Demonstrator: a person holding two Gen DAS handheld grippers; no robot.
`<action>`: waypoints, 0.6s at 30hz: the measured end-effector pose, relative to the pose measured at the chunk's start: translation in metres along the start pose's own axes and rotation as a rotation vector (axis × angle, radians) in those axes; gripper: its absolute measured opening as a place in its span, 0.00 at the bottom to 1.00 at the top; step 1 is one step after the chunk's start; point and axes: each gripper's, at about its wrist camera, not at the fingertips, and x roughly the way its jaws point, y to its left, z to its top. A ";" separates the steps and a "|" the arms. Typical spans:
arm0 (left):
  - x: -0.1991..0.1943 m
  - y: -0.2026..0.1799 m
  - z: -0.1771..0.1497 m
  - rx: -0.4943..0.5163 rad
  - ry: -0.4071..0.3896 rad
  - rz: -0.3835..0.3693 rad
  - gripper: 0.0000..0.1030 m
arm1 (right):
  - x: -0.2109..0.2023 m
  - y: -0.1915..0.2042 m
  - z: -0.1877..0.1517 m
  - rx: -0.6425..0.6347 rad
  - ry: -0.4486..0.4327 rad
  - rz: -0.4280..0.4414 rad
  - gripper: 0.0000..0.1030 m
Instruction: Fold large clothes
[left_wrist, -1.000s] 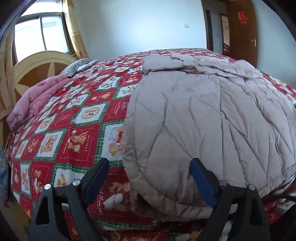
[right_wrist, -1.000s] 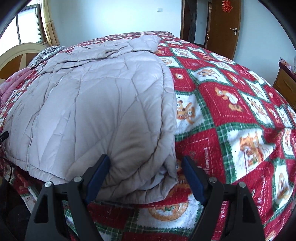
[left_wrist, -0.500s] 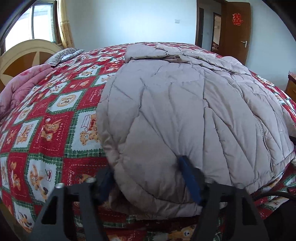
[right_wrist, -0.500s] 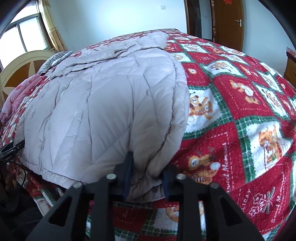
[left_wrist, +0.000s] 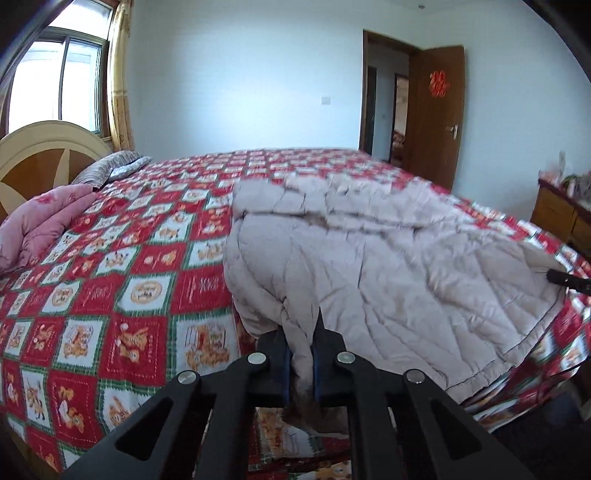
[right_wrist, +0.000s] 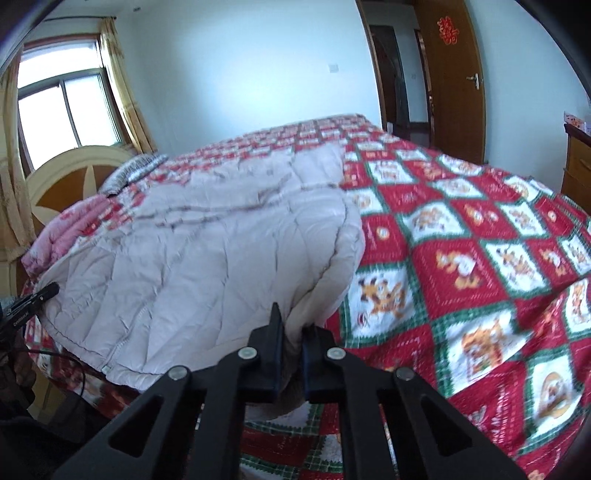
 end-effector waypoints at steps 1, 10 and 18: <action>-0.009 0.000 0.007 -0.006 -0.021 -0.019 0.07 | -0.009 0.002 0.005 -0.001 -0.022 0.006 0.09; -0.056 0.005 0.058 -0.013 -0.181 -0.085 0.06 | -0.058 0.006 0.050 -0.002 -0.180 0.046 0.09; 0.016 0.026 0.105 -0.058 -0.177 -0.106 0.07 | -0.005 0.002 0.106 0.025 -0.234 0.033 0.09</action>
